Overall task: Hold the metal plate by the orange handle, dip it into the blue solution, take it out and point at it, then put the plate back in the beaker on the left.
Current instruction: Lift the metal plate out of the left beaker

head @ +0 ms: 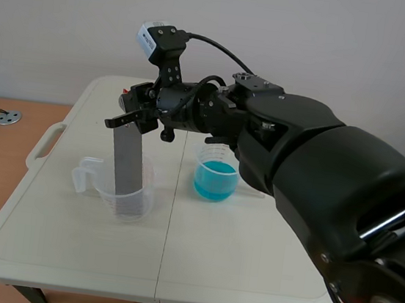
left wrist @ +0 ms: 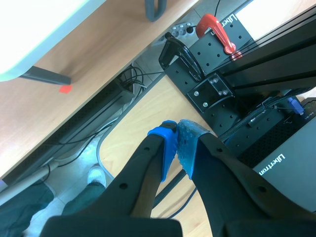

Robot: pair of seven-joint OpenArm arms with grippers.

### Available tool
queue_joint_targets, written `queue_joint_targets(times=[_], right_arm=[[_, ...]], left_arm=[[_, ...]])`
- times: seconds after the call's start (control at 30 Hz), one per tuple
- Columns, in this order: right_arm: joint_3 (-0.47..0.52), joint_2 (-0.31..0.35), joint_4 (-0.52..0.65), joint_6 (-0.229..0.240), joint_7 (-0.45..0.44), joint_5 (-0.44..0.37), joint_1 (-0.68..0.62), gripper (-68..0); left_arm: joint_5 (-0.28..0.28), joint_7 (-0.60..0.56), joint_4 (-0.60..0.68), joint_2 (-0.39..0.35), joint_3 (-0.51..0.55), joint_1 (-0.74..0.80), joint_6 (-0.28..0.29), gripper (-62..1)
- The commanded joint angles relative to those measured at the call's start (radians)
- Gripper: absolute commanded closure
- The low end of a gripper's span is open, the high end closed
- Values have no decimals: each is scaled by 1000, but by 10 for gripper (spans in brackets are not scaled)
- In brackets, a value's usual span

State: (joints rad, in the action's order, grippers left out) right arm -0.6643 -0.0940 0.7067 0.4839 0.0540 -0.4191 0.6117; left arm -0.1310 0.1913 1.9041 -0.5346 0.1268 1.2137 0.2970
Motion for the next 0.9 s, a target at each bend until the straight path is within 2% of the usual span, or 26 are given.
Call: queue_joint_targets(times=[0.0,0.13,0.27,0.43,0.7,0.87], right_arm=[[0,-9,19,3,-15,-12,31,-21],[0,-9,19,4,-15,-12,31,-13],[0,-9,19,11,-15,-72,27,-13],[0,-9,26,19,-15,-74,5,-14],[0,-3,117,34,-20,34,-64,-15],[2,35,209,34,-69,34,-101,-15]], left_arm=[[-6,-6,6,-1,-1,2,5,-23],[-6,-6,6,-1,-1,2,5,-23],[-6,-6,6,-1,-1,2,5,-23],[-6,-6,6,-1,-1,2,5,-23],[-6,-6,6,0,-1,2,5,-23],[-6,-6,6,0,-1,2,5,-23]])
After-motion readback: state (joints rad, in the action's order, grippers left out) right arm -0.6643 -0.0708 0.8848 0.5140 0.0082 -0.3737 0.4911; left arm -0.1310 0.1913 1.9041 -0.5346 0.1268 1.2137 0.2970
